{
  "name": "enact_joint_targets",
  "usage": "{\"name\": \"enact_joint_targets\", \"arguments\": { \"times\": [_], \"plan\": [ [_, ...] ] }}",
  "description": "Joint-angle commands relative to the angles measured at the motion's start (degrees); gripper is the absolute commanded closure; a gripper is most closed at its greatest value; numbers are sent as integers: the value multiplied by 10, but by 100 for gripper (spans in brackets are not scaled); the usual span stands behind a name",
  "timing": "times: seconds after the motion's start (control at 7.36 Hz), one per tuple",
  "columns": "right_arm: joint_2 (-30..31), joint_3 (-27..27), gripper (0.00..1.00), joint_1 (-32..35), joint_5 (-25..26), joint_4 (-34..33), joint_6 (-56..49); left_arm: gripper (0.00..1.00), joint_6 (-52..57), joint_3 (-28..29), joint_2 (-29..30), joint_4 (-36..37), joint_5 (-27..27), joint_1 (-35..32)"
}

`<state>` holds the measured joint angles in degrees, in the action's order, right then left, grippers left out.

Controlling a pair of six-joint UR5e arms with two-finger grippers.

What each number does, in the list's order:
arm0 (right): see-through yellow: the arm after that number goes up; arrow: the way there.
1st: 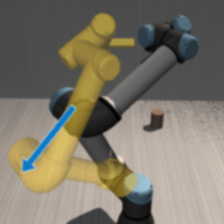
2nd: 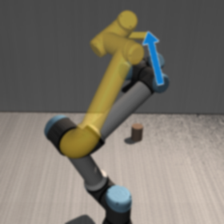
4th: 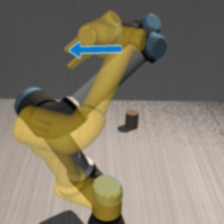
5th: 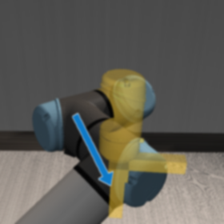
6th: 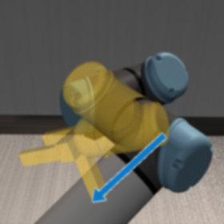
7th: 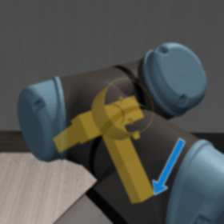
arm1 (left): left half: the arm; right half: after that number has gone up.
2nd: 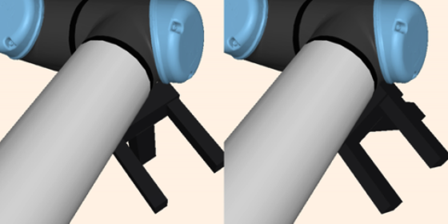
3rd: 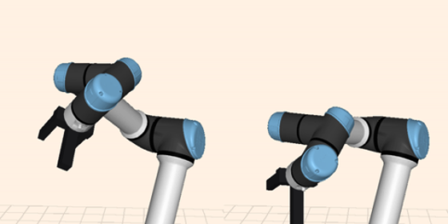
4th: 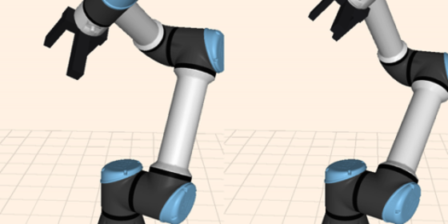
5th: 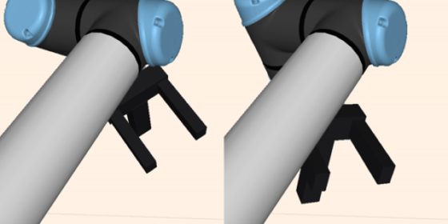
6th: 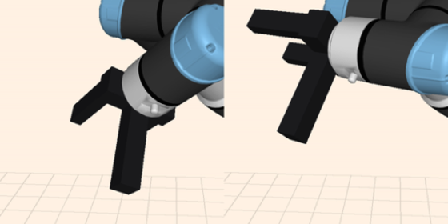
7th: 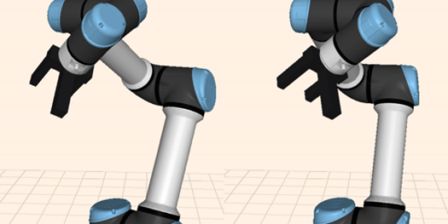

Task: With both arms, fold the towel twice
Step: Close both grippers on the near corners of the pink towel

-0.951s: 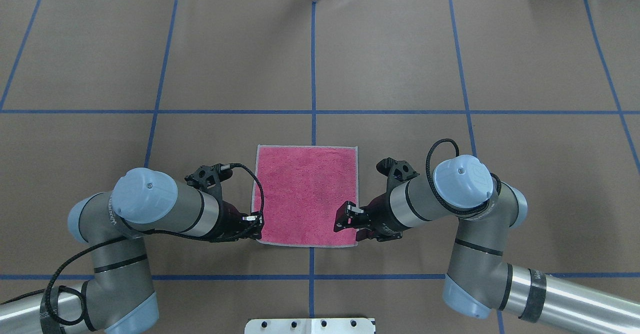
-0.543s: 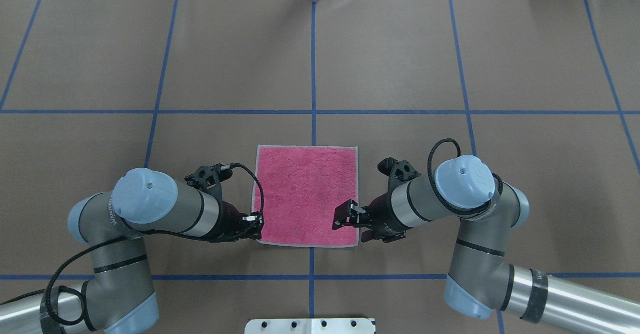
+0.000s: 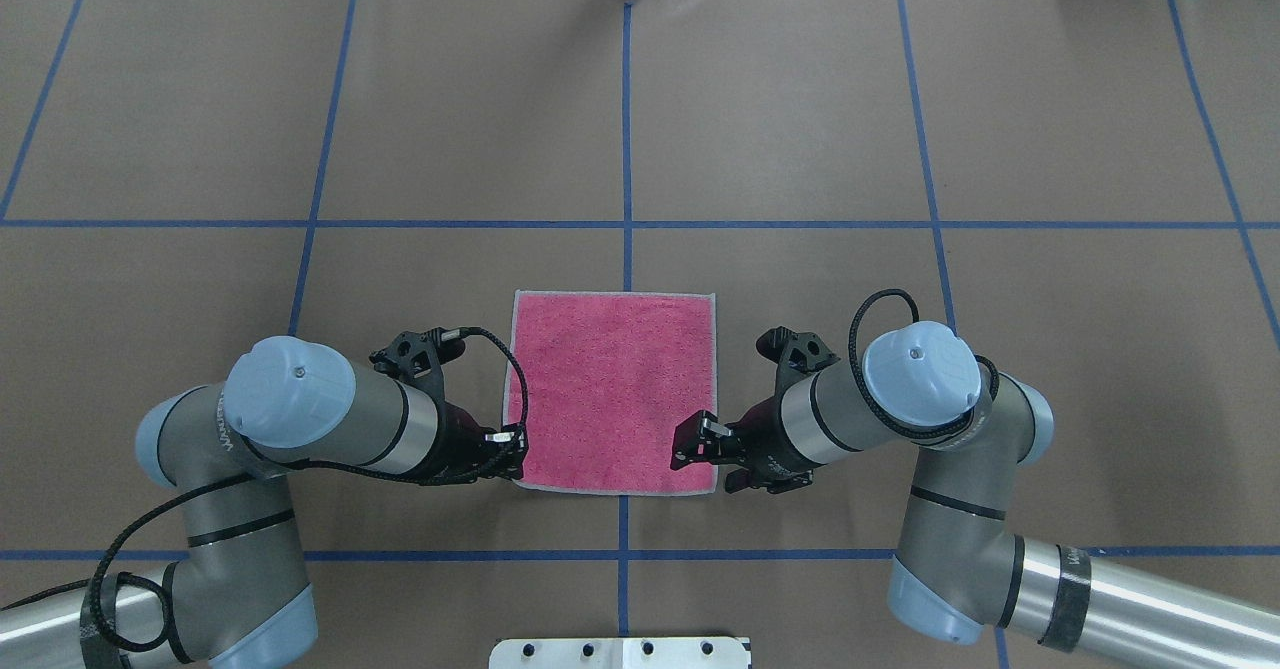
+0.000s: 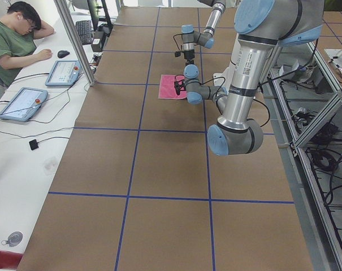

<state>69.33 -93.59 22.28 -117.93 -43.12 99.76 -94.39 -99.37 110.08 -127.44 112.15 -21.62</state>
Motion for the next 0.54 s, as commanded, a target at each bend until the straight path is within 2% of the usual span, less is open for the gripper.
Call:
{"name": "enact_joint_targets", "arguments": {
  "times": [0.0, 0.41],
  "plan": [
    [-1, 2, 100, 0, 0, 1, 3, 100, 0, 0, 0, 0, 0, 0],
    [1, 0, 100, 0, 1, 4, 6, 100, 0, 0, 1, -1, 0, 0]
  ]
}}
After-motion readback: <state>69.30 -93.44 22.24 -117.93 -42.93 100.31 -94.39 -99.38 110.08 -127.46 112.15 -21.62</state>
